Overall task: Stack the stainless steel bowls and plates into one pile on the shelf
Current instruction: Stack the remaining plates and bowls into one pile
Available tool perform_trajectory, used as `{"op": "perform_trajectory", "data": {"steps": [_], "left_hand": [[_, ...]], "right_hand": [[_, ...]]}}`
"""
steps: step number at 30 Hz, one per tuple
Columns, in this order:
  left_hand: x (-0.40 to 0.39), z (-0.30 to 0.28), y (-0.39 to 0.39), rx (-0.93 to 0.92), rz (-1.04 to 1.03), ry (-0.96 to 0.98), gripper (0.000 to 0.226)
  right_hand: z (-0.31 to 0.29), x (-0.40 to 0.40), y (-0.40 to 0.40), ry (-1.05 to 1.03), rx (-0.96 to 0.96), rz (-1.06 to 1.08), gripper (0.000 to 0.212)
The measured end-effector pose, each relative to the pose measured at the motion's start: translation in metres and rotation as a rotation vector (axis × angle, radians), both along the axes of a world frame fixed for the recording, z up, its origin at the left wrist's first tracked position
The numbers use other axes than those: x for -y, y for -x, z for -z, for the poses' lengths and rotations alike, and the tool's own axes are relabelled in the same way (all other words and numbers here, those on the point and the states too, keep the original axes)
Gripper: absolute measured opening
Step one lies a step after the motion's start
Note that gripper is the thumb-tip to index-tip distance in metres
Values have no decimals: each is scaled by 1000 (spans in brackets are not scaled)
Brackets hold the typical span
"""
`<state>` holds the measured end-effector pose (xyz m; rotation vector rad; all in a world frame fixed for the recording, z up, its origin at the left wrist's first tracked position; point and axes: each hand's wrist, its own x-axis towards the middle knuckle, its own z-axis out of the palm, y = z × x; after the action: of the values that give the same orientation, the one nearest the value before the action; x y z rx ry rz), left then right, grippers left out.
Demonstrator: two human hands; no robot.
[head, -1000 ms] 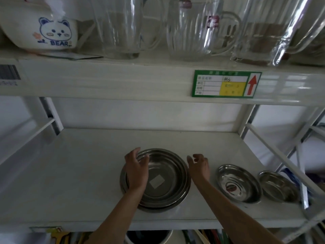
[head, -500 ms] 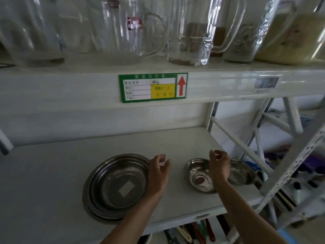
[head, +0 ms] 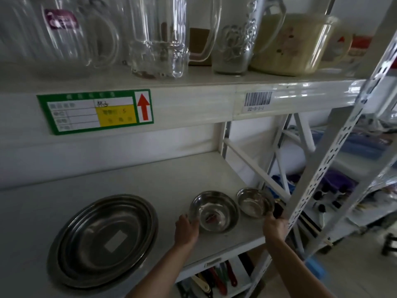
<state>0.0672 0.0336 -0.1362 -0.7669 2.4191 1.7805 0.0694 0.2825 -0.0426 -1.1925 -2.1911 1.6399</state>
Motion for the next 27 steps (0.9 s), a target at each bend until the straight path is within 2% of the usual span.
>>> {"op": "perform_trajectory", "data": {"steps": [3,5,8,12,16,19,21,22,27], "left_hand": [[-8,25,13,22,-9,-3,73],[-14,20,13,41,-22,14,73],[-22,-18,1,75,-6,71,56],[-31,-68,-19,91,-10,118,41],[-29,-84,-29,108,9,162,36],[-23,-87,-30,75,-22,148,38],[-17,-89,-28,53,-40,165,46],[-13,-88,-26,43,-58,168,50],[23,-76,-9,-74,-151,76,50]], "right_hand": [[3,-7,6,73,23,-17,57],[9,-12,12,82,36,-67,57],[14,-14,21,36,55,-125,57],[-13,-8,16,85,43,-149,30],[-10,-8,22,105,-6,-190,32],[3,-8,29,98,4,-213,27],[-2,1,25,143,-26,-209,9],[-6,6,23,166,-42,-207,7],[-26,38,26,232,-157,-247,15]]}}
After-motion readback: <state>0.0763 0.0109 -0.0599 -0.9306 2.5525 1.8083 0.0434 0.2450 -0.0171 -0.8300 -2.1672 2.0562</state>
